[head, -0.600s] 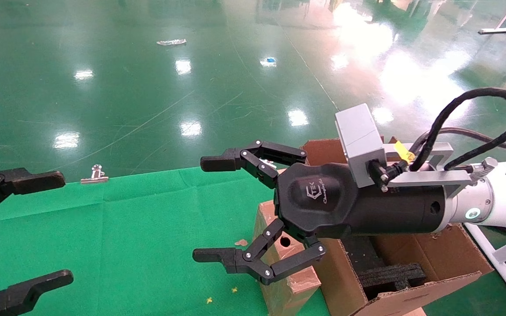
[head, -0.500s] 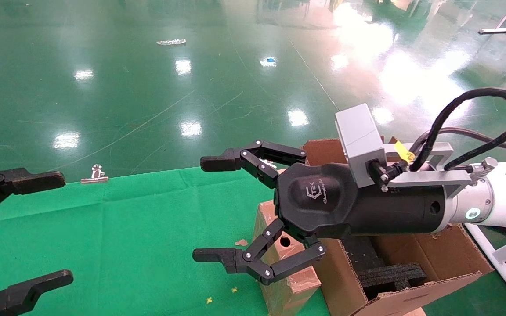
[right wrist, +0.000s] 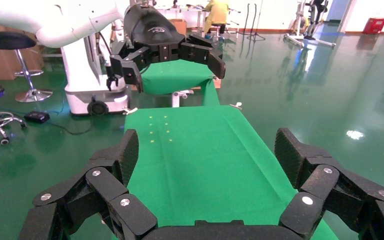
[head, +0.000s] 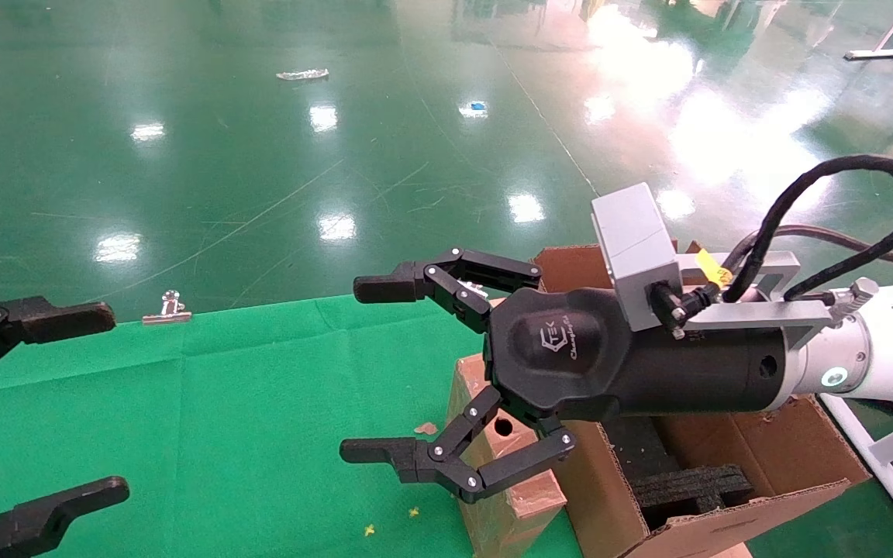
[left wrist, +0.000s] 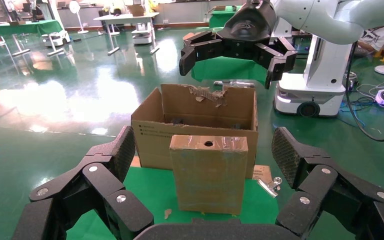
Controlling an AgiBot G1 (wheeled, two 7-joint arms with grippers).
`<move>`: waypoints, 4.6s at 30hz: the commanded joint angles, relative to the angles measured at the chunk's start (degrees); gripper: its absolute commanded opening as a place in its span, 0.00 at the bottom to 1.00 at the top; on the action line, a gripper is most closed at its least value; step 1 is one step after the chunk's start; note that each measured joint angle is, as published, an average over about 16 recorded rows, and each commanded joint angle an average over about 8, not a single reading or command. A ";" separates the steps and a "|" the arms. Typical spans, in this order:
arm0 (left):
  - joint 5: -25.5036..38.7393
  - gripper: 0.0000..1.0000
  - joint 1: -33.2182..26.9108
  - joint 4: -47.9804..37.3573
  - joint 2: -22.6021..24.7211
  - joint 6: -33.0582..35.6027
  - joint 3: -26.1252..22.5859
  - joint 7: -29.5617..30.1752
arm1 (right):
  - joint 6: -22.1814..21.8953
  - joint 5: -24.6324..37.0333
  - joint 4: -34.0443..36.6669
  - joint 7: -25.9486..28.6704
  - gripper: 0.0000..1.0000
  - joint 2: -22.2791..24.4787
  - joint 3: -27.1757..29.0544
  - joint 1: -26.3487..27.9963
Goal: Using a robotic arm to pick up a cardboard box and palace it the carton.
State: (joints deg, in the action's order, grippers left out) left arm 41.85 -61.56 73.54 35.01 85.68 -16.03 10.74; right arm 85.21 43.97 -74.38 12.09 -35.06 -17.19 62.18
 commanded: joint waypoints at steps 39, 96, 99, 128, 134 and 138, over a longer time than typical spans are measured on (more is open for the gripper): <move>-0.10 1.00 -0.06 -0.04 -0.05 -0.04 -0.17 -0.09 | 5.18 33.85 -3.47 9.19 1.00 -7.09 -44.62 45.17; -0.26 0.95 -0.11 -0.04 -0.15 -0.14 -0.40 -0.21 | 1.06 29.53 11.24 70.36 0.48 -20.43 -81.40 60.26; -0.27 0.67 -0.11 -0.04 -0.15 -0.15 -0.41 -0.21 | 0.48 30.20 10.84 70.92 0.11 -20.74 -81.66 60.02; -0.34 0.00 -0.13 -0.04 -0.20 -0.19 -0.52 -0.27 | -2.07 33.49 5.72 74.93 0.00 -19.25 -83.14 59.00; -0.36 0.00 -0.14 -0.04 -0.21 -0.20 -0.54 -0.28 | -4.63 32.20 4.16 71.88 0.00 -16.10 -80.98 60.23; -0.37 0.00 -0.14 -0.04 -0.21 -0.21 -0.55 -0.29 | -7.45 30.26 3.39 67.05 0.00 -11.75 -77.73 62.64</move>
State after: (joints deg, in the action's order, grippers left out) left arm 41.48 -61.70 73.50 34.80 85.47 -16.59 10.45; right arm 77.65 74.22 -70.09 78.46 -46.30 -94.54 125.31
